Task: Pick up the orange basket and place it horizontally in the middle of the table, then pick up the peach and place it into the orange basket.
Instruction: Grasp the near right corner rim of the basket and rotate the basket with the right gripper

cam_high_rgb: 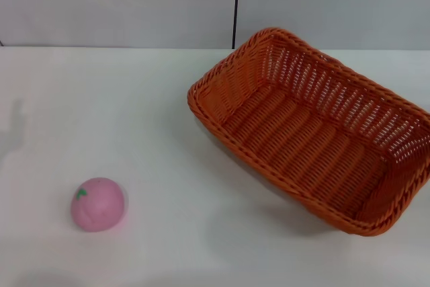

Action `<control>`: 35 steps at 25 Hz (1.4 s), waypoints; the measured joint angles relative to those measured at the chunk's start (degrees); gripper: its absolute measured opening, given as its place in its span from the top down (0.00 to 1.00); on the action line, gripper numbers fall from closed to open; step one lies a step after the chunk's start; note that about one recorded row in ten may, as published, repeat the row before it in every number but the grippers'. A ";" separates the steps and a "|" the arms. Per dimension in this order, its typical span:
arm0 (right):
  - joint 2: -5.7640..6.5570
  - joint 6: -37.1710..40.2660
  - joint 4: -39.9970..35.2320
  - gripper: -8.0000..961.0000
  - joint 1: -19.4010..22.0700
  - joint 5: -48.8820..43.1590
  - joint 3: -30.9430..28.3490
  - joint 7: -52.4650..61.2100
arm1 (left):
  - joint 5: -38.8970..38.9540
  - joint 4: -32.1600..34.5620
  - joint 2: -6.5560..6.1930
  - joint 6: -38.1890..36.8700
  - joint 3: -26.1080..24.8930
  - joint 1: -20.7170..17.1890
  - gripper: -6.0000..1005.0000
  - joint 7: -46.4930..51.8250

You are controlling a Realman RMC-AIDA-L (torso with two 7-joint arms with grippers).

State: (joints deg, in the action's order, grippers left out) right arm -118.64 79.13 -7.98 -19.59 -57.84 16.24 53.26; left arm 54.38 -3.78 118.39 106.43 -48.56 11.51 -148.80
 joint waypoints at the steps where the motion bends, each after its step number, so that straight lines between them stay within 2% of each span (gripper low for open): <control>1: 0.00 -0.01 -0.02 0.54 0.00 0.00 0.00 0.00 | 0.03 0.00 0.00 -0.03 -0.01 0.04 0.44 0.00; 13: 0.02 -0.12 -0.44 0.53 -0.48 -0.41 0.67 0.37 | -0.23 -0.09 -0.01 -0.18 -0.04 0.63 0.44 0.00; 18: 0.12 0.42 -3.91 0.52 -0.51 -1.79 6.25 2.17 | -0.24 0.02 -0.11 -0.18 0.10 0.66 0.44 -0.06; 19: 0.22 0.32 -8.35 0.52 -0.36 -4.47 10.08 6.23 | -0.26 0.21 -0.15 -0.18 0.34 0.84 0.44 -0.08; 20: 0.22 0.32 -8.35 0.52 -0.36 -4.47 10.08 6.23 | -0.26 0.21 -0.15 -0.18 0.34 0.84 0.43 -0.08; 22: 0.57 0.24 -14.61 0.52 -0.32 -9.55 13.05 13.07 | -0.25 0.34 -0.15 -0.18 0.33 1.00 0.42 -0.05; 23: 0.72 0.37 -17.46 0.52 -0.34 -12.38 13.61 16.54 | -0.25 0.34 -0.12 -0.17 0.27 1.05 0.39 -0.05; 24: 1.09 1.27 -23.90 0.52 -0.64 -18.66 14.16 24.38 | -0.25 0.28 -0.08 -0.18 0.22 1.06 0.35 -0.05; 25: 1.09 1.27 -23.90 0.51 -0.64 -18.66 14.16 24.38 | -0.25 0.28 -0.08 -0.18 0.22 1.06 0.32 -0.05; 28: 1.53 3.82 -33.92 0.51 -1.30 -27.39 14.30 35.82 | 0.11 0.03 0.01 -0.22 -0.01 0.75 0.24 -0.04; 29: 2.16 6.51 -40.33 0.51 -2.11 -32.60 14.32 42.75 | 0.14 0.03 0.03 -0.23 -0.07 0.63 0.22 -0.03; 30: 2.16 6.51 -40.33 0.51 -2.11 -32.60 14.32 42.75 | 0.16 0.02 0.04 -0.24 -0.10 0.50 0.21 -0.03; 31: 2.58 8.21 -43.44 0.51 -2.64 -35.52 14.23 46.26 | 0.17 0.01 0.05 -0.25 -0.12 0.39 0.20 -0.02; 33: 3.62 11.53 -49.32 0.50 -4.22 -41.19 13.72 52.85 | 0.22 0.00 0.06 -0.29 -0.13 0.23 0.18 -0.02; 34: 4.87 15.37 -55.11 0.50 -6.79 -48.35 12.69 60.00 | 0.25 -0.01 0.08 -0.42 -0.13 0.19 0.18 -0.01; 35: 4.87 15.37 -55.11 0.47 -6.79 -48.35 12.69 60.00 | 0.25 -0.01 0.08 -0.42 -0.13 0.19 0.18 -0.01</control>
State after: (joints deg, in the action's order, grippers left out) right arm -113.77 94.50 -63.08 -26.38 -106.19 28.93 113.26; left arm 54.64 -3.78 118.46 106.01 -48.69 11.70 -148.81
